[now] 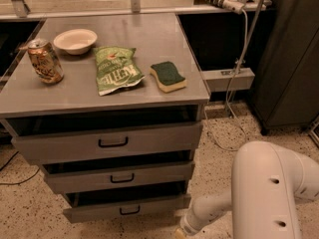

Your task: Close bottom drawer

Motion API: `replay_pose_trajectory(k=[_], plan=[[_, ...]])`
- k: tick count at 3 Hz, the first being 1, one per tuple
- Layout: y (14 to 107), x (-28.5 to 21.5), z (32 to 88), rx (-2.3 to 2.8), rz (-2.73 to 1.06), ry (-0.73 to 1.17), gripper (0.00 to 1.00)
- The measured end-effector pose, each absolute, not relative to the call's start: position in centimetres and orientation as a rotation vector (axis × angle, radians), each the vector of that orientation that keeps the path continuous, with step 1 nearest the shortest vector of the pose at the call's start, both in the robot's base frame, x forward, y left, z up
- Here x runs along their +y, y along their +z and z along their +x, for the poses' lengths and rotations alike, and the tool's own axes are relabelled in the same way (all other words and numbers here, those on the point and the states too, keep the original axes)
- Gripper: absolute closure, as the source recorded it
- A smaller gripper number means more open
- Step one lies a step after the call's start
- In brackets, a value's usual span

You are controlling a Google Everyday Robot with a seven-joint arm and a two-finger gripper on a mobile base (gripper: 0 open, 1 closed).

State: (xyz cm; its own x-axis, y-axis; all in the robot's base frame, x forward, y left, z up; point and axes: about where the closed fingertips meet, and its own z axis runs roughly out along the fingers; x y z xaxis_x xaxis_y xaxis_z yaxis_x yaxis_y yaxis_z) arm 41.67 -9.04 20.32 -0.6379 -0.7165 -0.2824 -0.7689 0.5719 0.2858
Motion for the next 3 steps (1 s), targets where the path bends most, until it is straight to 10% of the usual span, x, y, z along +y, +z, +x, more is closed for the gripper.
replay_pose_trajectory(k=[1, 3], plan=[[20.0, -9.0, 43.0, 2.659, -1.234, 0.560, 0.89], [18.5, -8.6, 46.7, 2.640, -1.171, 0.496, 1.00]])
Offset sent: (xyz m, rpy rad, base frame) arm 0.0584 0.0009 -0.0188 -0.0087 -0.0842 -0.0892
